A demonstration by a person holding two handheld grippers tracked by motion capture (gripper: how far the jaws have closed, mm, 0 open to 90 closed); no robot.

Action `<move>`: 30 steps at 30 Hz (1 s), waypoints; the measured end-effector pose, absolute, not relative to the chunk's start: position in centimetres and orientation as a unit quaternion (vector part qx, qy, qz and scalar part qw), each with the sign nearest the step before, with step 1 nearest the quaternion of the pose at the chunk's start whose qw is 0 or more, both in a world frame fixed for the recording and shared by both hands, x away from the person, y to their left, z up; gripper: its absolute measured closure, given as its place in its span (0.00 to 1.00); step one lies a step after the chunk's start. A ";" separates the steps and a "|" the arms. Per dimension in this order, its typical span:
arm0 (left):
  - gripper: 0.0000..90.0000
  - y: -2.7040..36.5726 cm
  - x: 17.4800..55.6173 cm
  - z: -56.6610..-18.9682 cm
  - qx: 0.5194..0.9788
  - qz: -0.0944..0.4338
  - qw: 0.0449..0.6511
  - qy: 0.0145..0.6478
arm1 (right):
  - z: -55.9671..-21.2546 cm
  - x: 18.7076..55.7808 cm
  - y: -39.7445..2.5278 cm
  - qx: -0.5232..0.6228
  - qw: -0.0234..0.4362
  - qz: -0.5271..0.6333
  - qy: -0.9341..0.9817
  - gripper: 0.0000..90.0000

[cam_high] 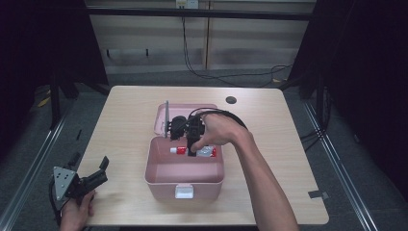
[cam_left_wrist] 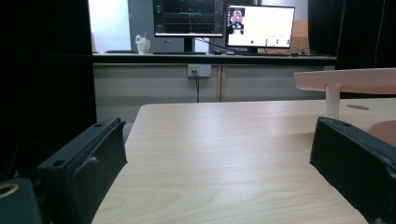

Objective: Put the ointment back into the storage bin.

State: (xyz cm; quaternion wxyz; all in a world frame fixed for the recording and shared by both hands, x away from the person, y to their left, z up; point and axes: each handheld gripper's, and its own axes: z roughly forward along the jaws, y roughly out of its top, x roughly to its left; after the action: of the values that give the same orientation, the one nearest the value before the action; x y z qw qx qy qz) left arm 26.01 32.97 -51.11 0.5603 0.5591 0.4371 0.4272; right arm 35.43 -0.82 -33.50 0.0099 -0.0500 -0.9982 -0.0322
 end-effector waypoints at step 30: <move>0.04 33.0 26.0 -51.1 0.558 0.427 0.562 0.436 | -38.8 36.9 1.6 -0.044 -0.001 -0.020 -0.999 0.79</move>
State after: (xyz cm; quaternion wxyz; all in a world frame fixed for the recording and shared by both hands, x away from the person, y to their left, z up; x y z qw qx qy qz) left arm 26.03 32.97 -51.13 0.5622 0.5581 0.4361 0.4269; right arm 36.85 1.56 -38.82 -0.0007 -0.0443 -0.9988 -0.0198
